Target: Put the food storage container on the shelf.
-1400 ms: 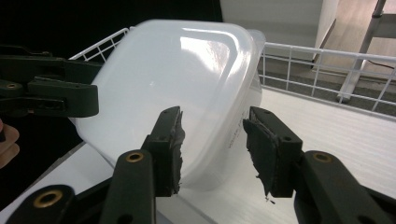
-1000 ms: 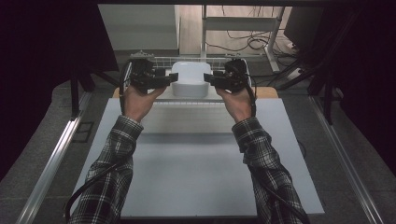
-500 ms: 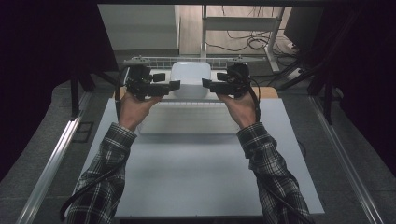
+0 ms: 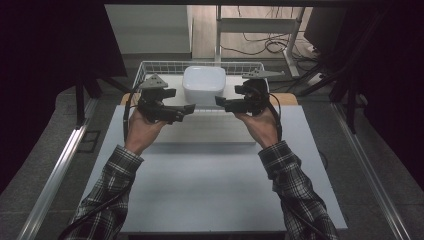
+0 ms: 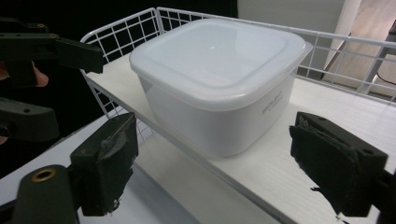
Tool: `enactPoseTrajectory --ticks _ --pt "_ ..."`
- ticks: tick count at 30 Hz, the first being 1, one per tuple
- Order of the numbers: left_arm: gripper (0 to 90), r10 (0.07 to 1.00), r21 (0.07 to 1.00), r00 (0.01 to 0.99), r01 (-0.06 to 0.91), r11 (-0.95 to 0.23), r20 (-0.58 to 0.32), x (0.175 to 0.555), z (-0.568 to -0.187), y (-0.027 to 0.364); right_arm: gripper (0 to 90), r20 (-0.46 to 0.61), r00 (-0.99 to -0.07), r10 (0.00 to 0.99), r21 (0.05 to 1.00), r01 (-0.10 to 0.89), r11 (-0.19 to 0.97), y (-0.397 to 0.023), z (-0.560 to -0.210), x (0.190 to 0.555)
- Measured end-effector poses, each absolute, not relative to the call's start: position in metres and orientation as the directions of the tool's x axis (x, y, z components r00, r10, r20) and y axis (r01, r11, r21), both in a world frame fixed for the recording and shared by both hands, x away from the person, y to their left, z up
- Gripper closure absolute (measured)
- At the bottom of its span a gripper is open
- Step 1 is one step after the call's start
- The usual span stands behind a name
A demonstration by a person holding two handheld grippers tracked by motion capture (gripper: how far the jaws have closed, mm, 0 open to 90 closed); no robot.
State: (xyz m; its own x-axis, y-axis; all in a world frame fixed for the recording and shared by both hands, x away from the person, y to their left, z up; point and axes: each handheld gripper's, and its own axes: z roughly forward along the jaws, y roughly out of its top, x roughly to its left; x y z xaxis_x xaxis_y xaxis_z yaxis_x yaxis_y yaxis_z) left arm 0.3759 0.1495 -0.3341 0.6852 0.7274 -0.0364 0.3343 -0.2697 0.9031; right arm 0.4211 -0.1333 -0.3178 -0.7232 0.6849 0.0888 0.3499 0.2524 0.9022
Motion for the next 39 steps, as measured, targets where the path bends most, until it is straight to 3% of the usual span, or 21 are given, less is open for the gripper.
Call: enactPoseTrajectory --ticks 8,15,26,34,39 --pt "14.8 0.718 0.899 0.695 0.342 -0.272 -0.047 0.367 -0.347 0.155 10.4 0.07 -0.732 0.678 0.895 0.346 0.281 -0.137 -0.327 0.413" --pt "16.8 0.697 0.892 0.707 0.385 -0.235 -0.122 0.363 -0.357 0.161 8.3 0.061 -0.75 0.658 0.899 0.329 0.291 -0.138 -0.332 0.405" --pt "9.2 0.712 0.901 0.695 0.367 -0.233 -0.098 0.352 -0.375 0.167 6.1 0.027 -0.766 0.642 0.893 0.307 0.329 -0.139 -0.342 0.393" --pt "7.9 0.684 0.889 0.698 0.427 -0.163 -0.21 0.345 -0.386 0.169 4.0 0.013 -0.786 0.618 0.889 0.292 0.353 -0.142 -0.353 0.38" --pt "7.4 0.683 0.888 0.7 0.429 -0.167 -0.209 0.336 -0.391 0.17 3.1 0.01 -0.8 0.599 0.888 0.283 0.363 -0.143 -0.358 0.369"
